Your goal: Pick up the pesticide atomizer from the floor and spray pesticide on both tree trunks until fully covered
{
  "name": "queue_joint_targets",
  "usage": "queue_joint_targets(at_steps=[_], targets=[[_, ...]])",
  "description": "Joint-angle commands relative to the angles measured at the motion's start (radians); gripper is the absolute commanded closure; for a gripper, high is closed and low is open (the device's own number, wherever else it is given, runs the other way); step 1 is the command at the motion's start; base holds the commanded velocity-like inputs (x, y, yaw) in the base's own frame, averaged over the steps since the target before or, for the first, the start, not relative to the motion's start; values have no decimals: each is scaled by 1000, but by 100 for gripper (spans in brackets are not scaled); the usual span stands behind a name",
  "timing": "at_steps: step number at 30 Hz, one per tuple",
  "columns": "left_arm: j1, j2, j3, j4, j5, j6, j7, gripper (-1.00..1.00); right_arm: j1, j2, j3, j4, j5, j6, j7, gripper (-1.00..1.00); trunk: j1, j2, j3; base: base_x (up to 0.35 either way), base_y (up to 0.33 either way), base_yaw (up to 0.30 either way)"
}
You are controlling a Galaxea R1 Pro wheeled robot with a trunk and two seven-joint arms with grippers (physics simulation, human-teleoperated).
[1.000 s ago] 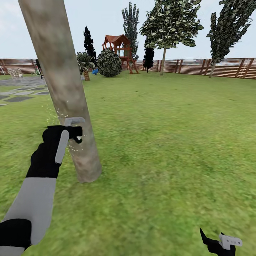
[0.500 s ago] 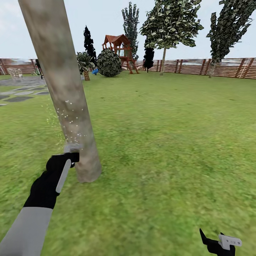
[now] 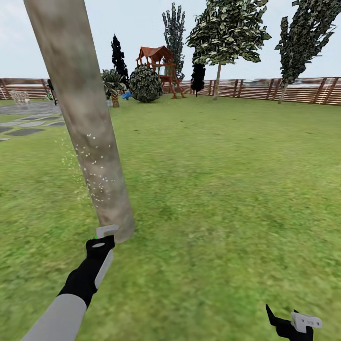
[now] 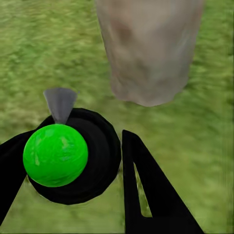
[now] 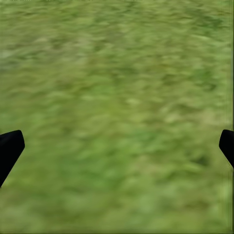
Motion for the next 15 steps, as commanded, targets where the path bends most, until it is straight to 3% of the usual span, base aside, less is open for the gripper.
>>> queue_joint_targets(at_steps=[1, 8, 15], targets=[[1, 1, 1, -7, 1, 1, 0, 100, 0, 0, 0, 0, 0, 0, 0, -100, 0, 0, 0, 0, -207, 0], [2, -1, 2, -5, 2, -2, -4, 100, 0, 0, 0, 1, 0, -1, 0, -100, 0, 0, 0, 99, -259, 0], [2, 2, 3, -6, 2, -1, -5, 100, 0, 0, 0, 1, 1, 0, 0, -100, 0, 0, 0, 210, -215, 33]])
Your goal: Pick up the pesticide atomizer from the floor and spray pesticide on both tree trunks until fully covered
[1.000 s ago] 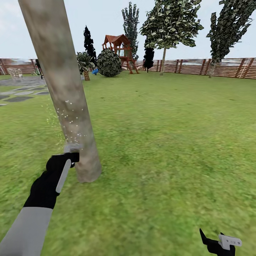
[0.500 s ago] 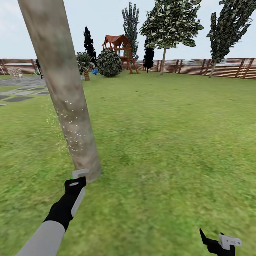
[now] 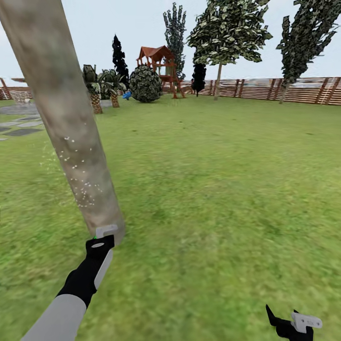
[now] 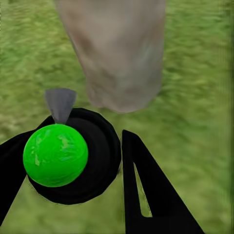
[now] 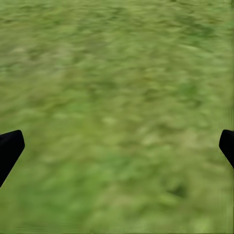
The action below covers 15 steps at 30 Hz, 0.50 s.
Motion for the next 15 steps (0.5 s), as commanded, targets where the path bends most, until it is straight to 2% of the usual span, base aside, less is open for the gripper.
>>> queue_joint_targets(at_steps=[1, 8, 13, 15], targets=[[0, 0, 0, 0, -1, 0, 0, 100, 0, 0, 0, 0, 0, 0, 0, -100, 0, 0, 0, 236, -194, 142], [0, 0, 1, -2, -1, 0, 1, 100, 0, 0, 0, 0, 0, 0, 0, -100, 0, 0, 0, 226, -199, 253], [0, 0, 3, -3, -4, 6, 6, 100, 0, 0, 0, 0, 0, 0, 0, -100, 0, 0, 0, 128, -252, 262], [0, 2, 3, -3, -7, 12, 8, 100, 0, 0, 0, 0, -1, 0, 0, -100, 0, 0, 0, 76, -267, 87]])
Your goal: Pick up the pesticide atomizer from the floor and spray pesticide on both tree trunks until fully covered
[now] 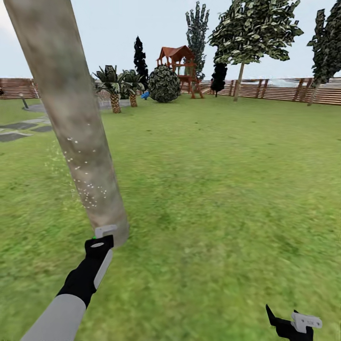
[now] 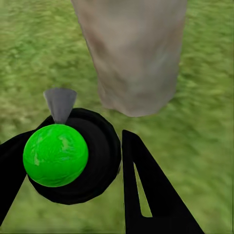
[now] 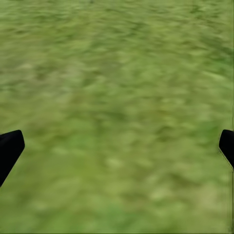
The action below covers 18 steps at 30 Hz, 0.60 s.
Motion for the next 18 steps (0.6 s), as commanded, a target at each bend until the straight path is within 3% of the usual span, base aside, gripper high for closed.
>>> queue_joint_targets(at_steps=[1, 7, 18], targets=[[0, 0, -1, 0, -2, 2, 0, 100, 0, 0, 0, 0, 0, 0, 0, -100, 0, 0, 0, 30, -270, 30], [-1, 7, 0, 0, -9, 56, 2, 100, 0, 0, 0, 0, 0, 0, 0, -100, 0, 0, 0, 4, -272, 50], [-1, 33, 2, 1, -5, 59, 3, 100, 0, 0, 0, 0, 1, 0, 0, -100, 0, 0, 0, 15, -273, 268]])
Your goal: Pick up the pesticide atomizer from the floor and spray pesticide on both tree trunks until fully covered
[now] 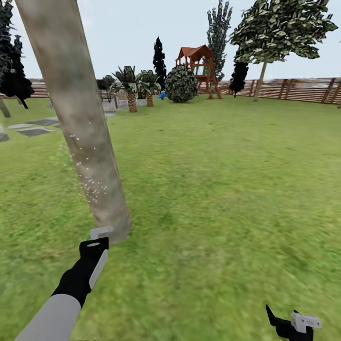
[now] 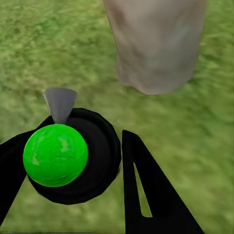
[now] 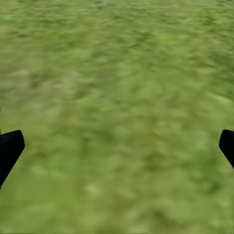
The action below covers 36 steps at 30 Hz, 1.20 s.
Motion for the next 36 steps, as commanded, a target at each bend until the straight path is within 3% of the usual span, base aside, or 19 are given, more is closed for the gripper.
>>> queue_joint_targets(at_steps=[1, 7, 15, 24, 36], targets=[[1, 0, 0, 0, -2, 0, 0, 100, 0, 0, 0, 0, 0, 0, 0, -100, 0, 0, 0, 145, -258, 275], [1, 1, 0, -1, -4, 0, 0, 100, 0, 0, 0, 0, 0, 0, 0, -100, 0, 0, 0, 194, -229, 252], [1, -1, 0, -2, -5, 0, 0, 100, 0, 0, 0, 0, 0, 0, 0, -100, 0, 0, 0, 236, -193, 63], [1, 1, 1, -2, -5, 0, 0, 100, 0, 0, 0, 0, 0, 0, 0, -100, 0, 0, 0, 206, -210, 265], [1, -1, 0, -2, -2, -2, 0, 100, 0, 0, 0, 0, -1, 0, 0, -100, 0, 0, 0, 18, -272, 275]])
